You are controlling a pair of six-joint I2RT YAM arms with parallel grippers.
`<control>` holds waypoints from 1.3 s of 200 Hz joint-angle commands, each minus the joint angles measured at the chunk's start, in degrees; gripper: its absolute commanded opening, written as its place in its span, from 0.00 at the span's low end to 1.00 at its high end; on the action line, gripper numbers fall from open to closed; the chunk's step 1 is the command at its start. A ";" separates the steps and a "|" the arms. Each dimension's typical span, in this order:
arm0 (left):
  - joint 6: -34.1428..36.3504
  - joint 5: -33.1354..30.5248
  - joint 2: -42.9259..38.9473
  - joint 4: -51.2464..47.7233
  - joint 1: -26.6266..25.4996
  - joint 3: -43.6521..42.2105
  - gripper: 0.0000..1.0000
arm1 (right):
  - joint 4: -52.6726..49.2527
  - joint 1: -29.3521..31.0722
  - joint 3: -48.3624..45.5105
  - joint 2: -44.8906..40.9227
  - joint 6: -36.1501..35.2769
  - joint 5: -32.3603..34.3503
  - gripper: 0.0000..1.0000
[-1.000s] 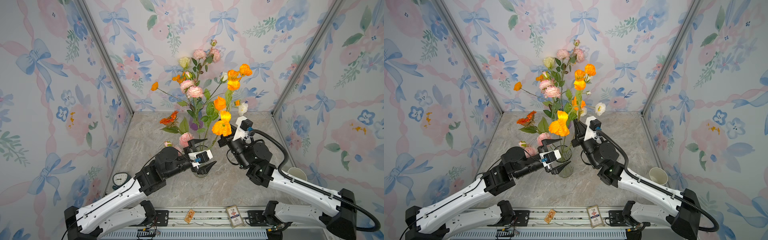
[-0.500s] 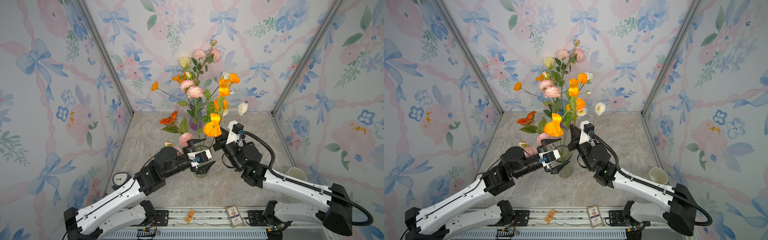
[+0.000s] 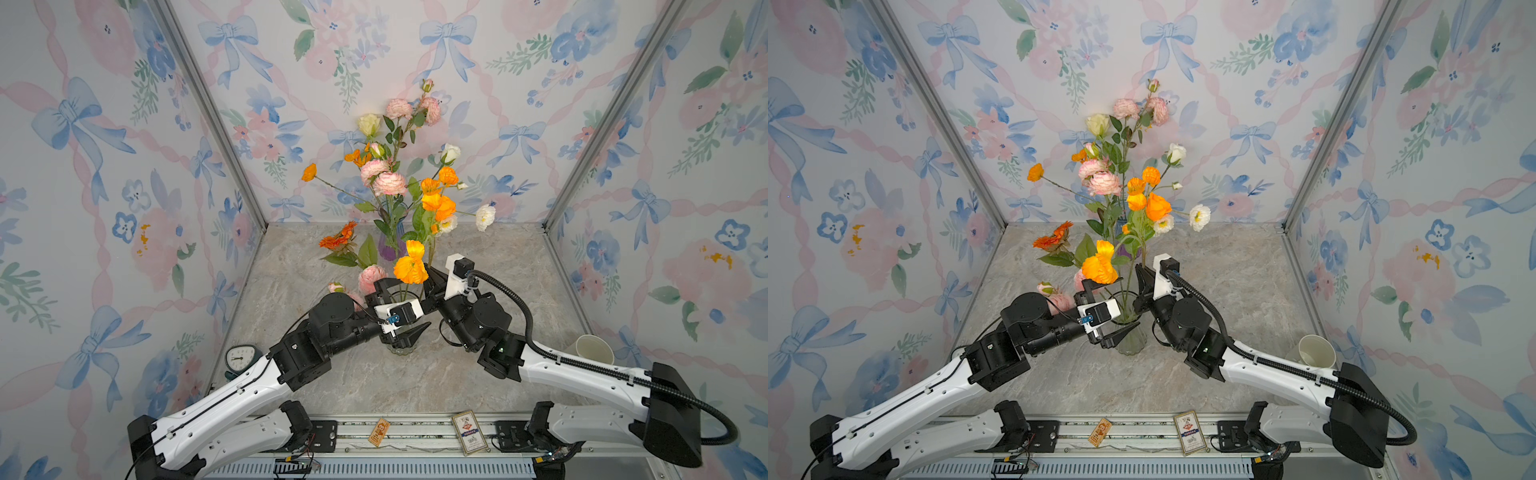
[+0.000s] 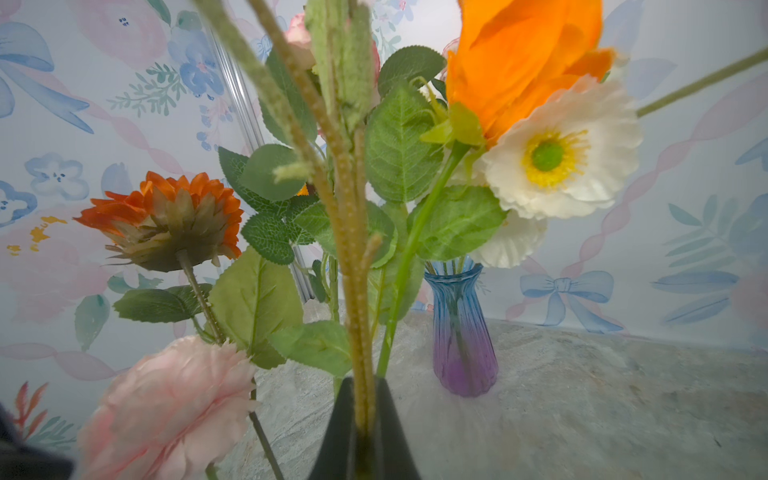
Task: Arrange the flowers into the vase
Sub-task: 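Carry the yellow poppies over the clear vase with right while left holds it, then lower the poppy stems into the clear vase and open the right gripper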
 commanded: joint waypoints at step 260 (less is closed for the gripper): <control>-14.98 0.75 -6.85 -8.48 -6.73 -6.54 0.98 | -28.54 3.45 -8.79 -27.70 -3.30 2.77 0.83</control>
